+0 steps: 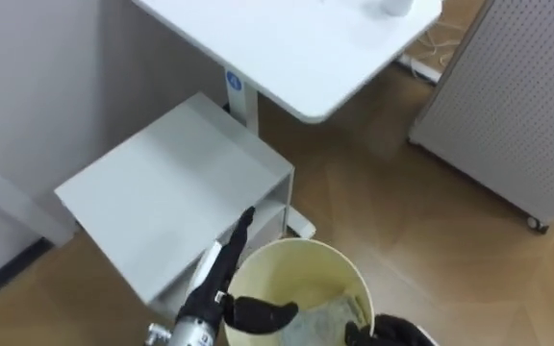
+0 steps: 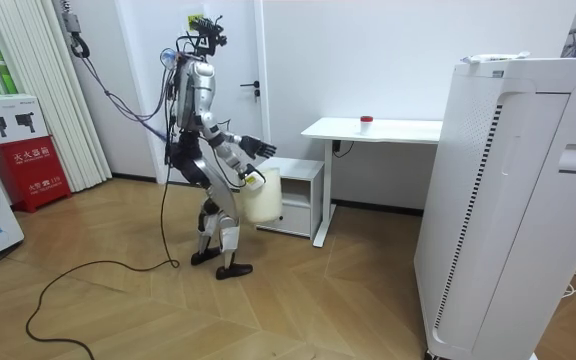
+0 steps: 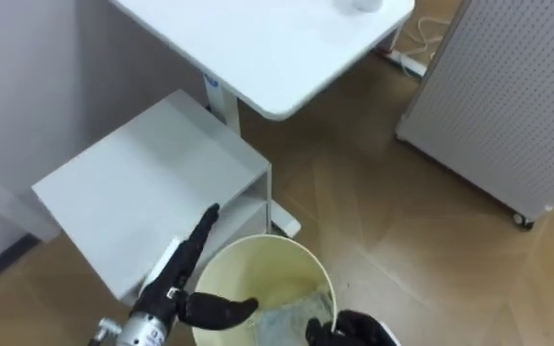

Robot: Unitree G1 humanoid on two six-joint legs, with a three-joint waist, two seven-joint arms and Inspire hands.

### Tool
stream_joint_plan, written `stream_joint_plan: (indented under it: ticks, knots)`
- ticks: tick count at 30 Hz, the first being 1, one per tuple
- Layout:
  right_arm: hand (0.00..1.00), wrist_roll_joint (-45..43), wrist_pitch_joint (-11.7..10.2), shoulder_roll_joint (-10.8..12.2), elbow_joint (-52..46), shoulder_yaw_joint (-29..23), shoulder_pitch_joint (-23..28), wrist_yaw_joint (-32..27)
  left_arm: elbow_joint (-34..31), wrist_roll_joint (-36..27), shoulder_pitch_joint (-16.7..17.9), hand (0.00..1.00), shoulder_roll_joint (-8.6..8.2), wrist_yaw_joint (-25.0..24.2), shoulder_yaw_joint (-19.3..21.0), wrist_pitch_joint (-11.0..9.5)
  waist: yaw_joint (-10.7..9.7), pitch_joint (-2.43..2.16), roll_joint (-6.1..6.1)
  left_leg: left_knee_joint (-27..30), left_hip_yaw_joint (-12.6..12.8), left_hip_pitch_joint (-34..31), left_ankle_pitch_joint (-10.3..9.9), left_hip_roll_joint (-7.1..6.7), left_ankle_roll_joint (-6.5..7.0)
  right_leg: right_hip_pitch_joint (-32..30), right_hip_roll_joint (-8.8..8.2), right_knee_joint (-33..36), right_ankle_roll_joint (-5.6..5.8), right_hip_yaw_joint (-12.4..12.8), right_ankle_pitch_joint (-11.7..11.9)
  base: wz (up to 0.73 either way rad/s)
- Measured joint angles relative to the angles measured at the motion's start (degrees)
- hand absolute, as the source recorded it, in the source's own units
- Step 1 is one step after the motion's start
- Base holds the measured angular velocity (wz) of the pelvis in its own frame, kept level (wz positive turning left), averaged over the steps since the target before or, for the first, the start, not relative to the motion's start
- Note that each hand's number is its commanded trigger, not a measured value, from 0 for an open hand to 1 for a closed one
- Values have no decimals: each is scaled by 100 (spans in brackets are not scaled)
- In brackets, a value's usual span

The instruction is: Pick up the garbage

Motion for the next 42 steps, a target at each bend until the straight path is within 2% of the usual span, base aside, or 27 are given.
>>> stream_joint_plan:
  ticks: [3, 4, 5, 7, 9, 11, 12, 14, 24, 26, 27, 28, 30, 32, 33, 34, 35, 36, 37, 38, 39, 40, 41, 42]
  knots:
    - [100, -101, 0, -49, -460, -225, 300, 5, -631, 25, 228, 0, 150, 70, 178, -13, -1, -34, 17, -239, 138, 393, 2, -69, -1, 278, 37, -135, 44, 65, 7, -19]
    - [100, -145, -2, -56, -518, -277, 374, 19, -800, 40, 333, 0, 172, 147, 282, -46, 6, -60, 38, -358, 243, 584, 2, -62, -1, 421, 110, -213, 67, 127, 30, -37]
    - [100, -168, -1, -62, -534, -277, 408, 19, -862, 39, 382, 0, 174, 176, 337, -52, 20, -64, 39, -423, 313, 714, 1, -61, -1, 502, 125, -232, 74, 152, 39, -49]
    - [100, -247, 2, -61, -620, -279, 554, 20, -995, 60, 568, 0, 173, 274, 621, -91, 47, -110, 23, -627, 607, 1192, -8, -62, -6, 782, 126, -305, 73, 104, 40, -66]
    - [100, -407, 4, -70, -623, -321, 643, 38, -1077, 196, 652, 0, 175, 401, 826, -93, 53, -143, 14, -768, 774, 1460, -45, -31, -12, 944, 102, -373, 33, -117, 64, -60]
    - [100, -751, 66, -73, -623, -327, 694, 95, -1185, 457, 662, 0, 234, 584, 1028, -93, 45, -198, -49, -934, 1035, 1749, -63, 32, -21, 1140, 60, -524, -81, -518, 138, -55]
    - [100, -809, 70, -76, -623, -330, 708, 95, -1218, 469, 667, 0, 242, 638, 1045, -93, 41, -211, -61, -964, 1068, 1804, -67, 36, -28, 1185, 48, -553, -91, -581, 144, -34]
    - [100, -884, 70, -157, -624, -386, 826, 134, -1371, 468, 683, 0, 230, 766, 1007, -102, 14, -222, -70, -1065, 1123, 2040, -72, 46, -38, 1417, 28, -677, -118, -781, 163, -17]
    - [100, -889, 119, -223, -702, -395, 879, 137, -1856, 435, 777, 0, 240, 802, 1003, -101, -1, -231, -126, -1319, 1324, 2586, -72, 50, -97, 1774, 79, -682, -141, -825, 98, -9]
    - [100, -899, 119, -221, -709, -415, 885, 138, -1937, 407, 782, 0, 236, 798, 1041, -100, 17, -229, -124, -1301, 1395, 2683, -89, 108, -132, 1866, 156, -710, -159, -847, 81, -8]
    - [100, -921, 119, -220, -717, -414, 889, 138, -1960, 395, 788, 0, 240, 798, 1059, -100, 32, -230, -125, -1281, 1419, 2715, -105, 129, -157, 1892, 176, -708, -177, -861, 70, -23]
    - [100, -994, 119, -220, -756, -414, 889, 140, -2047, 387, 816, 0, 241, 799, 1121, -100, 53, -229, -127, -1221, 1496, 2765, -152, 199, -202, 1936, 183, -693, -228, -931, 35, -34]
    - [100, -1152, 120, -222, -856, -414, 889, 174, -2222, 400, 937, 0, 241, 809, 1261, -100, 62, -238, -149, -1156, 1630, 2859, -199, 251, -277, 1930, 197, -577, -324, -1067, -67, -39]
    - [100, -1254, 120, -224, -910, -412, 895, 192, -2273, 394, 1045, 0, 275, 879, 1300, -100, 66, -237, -145, -952, 1664, 2918, -245, 266, -359, 1925, 255, -501, -387, -986, -193, -47]
    - [100, -1327, 147, -225, -967, -391, 904, 193, -2283, 361, 1115, 0, 287, 876, 1343, -99, 187, -238, -150, -606, 1402, 2852, -232, 287, -340, 1926, 391, -477, -412, -671, -268, -98]
    - [100, -1360, 179, -236, -1088, -393, 907, 191, -2377, 323, 1225, 0, 276, 875, 1429, -99, 321, -229, -114, -128, 723, 2628, -168, 252, -243, 1967, 538, -511, -446, -336, -290, -131]
    - [100, -1398, 179, -274, -1180, -393, 908, 199, -2480, 278, 1302, 0, 245, 875, 1515, -99, 392, -226, -69, 85, -73, 2398, -184, 97, -241, 2036, 625, -576, -454, -105, -265, -103]
    - [100, -1421, 179, -285, -1213, -396, 910, 200, -2520, 238, 1306, 0, 238, 874, 1547, -100, 390, -230, -65, 62, -346, 2271, -176, 8, -255, 2053, 624, -590, -452, -39, -261, -74]
    - [100, -1477, 179, -316, -1279, -421, 909, 216, -2603, 168, 1304, 0, 194, 877, 1616, -148, 394, -226, -72, 28, -702, 1997, -145, -139, -306, 2067, 622, -584, -452, 107, -261, -67]
    - [100, -1498, 178, -329, -1296, -429, 908, 218, -2617, 95, 1305, 0, 168, 902, 1668, -259, 468, -226, -75, -143, -937, 1784, -100, -254, -307, 2089, 626, -578, -445, 265, -252, -78]
    - [100, -1508, 178, -340, -1296, -428, 908, 217, -2620, 89, 1306, 0, 162, 922, 1684, -296, 504, -227, -73, -280, -1043, 1720, -35, -298, -339, 2113, 627, -580, -450, 309, -240, -83]
    - [100, -1528, 178, -354, -1296, -428, 909, 216, -2653, 59, 1310, 0, 154, 962, 1719, -326, 522, -225, -34, -596, -1195, 1615, 175, -309, -371, 2140, 634, -589, -438, 296, -248, -73]
    - [100, -1593, 179, -368, -1296, -428, 926, 218, -2679, 40, 1312, 0, 147, 1062, 1723, -337, 520, -260, 10, -701, -1274, 1581, 489, -295, -342, 2170, 652, -587, -416, 286, -272, -66]
    - [100, -1598, 184, -359, -1295, -428, 928, 213, -2682, 26, 1312, 0, 155, 1114, 1727, -343, 527, -279, 7, -744, -1281, 1594, 522, -291, -315, 2179, 650, -587, -402, 291, -281, -42]
